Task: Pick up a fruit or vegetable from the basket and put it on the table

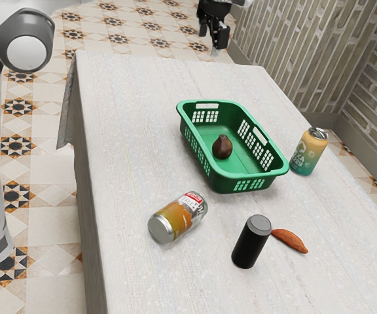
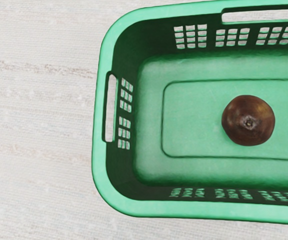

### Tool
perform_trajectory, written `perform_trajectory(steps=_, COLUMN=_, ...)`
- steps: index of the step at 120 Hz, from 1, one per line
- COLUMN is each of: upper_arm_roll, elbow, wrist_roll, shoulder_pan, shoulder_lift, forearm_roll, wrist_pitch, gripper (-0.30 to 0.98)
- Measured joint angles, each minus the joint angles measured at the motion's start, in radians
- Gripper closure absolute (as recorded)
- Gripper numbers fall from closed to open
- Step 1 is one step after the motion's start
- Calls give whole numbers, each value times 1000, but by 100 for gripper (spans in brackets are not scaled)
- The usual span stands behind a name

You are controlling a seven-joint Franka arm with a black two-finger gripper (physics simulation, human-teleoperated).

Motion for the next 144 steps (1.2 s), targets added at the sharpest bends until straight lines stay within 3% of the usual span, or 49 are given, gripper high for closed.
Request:
perform_trajectory(steps=24, upper_arm_roll=-1, elbow=5, wrist_roll=15, shoulder_pan=38, shoulder_lift=-1, forearm_roll=-8, wrist_pitch=-2, gripper=0)
perform_trajectory(steps=42, upper_arm_roll=-8, elbow=48, wrist_roll=21, shoulder_pan=22, shoulder_lift=-74, forearm_roll=-10, wrist_pitch=-5, gripper=0)
perform_trajectory(steps=60, upper_arm_roll=-4, elbow=-41, wrist_roll=15, shoulder_pan=3, shoulder_lift=-50, forearm_roll=-9, wrist_pitch=-6, gripper=0)
perform_trajectory(steps=80, upper_arm_roll=1, elbow=-69, wrist_roll=10, shoulder_pan=-77, shoulder_lift=-27, forearm_roll=-24, wrist_pitch=-7, gripper=0)
perform_trajectory(steps=110, upper_arm_roll=10, elbow=-129, wrist_roll=-25, shoulder_pan=-275, shoulder_lift=-22, forearm_roll=-146, wrist_pitch=-39, gripper=0)
perform_trajectory(steps=144, upper_arm_roll=13, elbow=-135, wrist_roll=-56, shoulder_pan=-168, shoulder_lift=41, forearm_roll=-182, wrist_pitch=-40, gripper=0)
